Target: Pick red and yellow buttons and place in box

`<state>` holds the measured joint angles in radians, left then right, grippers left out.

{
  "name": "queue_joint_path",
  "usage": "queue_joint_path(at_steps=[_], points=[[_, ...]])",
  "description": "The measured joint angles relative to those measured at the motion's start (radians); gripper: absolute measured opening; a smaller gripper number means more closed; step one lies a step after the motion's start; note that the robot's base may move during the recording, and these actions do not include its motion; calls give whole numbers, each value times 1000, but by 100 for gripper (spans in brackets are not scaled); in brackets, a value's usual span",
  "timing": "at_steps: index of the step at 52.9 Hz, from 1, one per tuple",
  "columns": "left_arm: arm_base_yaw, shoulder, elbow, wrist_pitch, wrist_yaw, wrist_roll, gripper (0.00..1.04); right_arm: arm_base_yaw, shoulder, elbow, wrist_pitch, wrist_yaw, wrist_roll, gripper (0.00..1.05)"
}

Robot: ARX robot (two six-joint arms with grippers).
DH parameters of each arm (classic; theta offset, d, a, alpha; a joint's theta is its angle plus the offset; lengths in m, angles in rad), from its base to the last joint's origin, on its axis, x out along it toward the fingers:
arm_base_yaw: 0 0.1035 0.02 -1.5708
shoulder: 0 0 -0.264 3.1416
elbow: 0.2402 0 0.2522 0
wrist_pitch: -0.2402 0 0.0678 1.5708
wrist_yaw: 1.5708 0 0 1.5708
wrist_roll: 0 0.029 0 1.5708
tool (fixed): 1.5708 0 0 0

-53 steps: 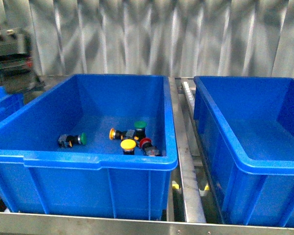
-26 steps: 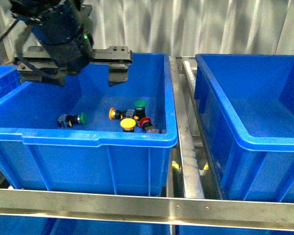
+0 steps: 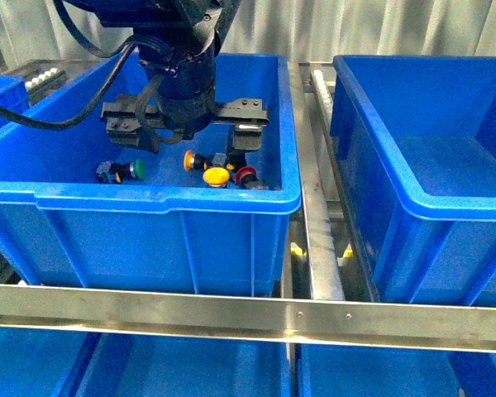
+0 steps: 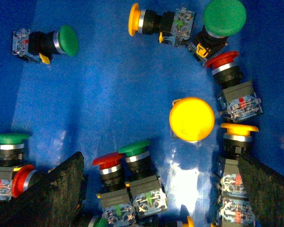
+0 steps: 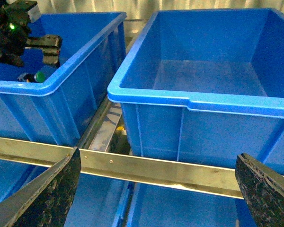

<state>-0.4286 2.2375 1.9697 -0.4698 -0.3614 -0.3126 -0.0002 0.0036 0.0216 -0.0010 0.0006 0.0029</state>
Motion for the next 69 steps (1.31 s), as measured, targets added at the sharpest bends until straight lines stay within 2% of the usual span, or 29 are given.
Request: queue_joint_path(at_steps=[30,47,61,65,69], points=[[-14,201,240,-107,-55,-30,97,0,0,0,0,0,0,98],[-13,286,348,-157,-53,-49,97,0,0,0,0,0,0,98],[-10,352,447,-196,-53,-47,59,0,0,0,0,0,0,98],[-9,375,478,-200,-55,-37,41,0,0,0,0,0,0,98],[-9,381,491,-205,-58,-32,34,0,0,0,0,0,0,98]])
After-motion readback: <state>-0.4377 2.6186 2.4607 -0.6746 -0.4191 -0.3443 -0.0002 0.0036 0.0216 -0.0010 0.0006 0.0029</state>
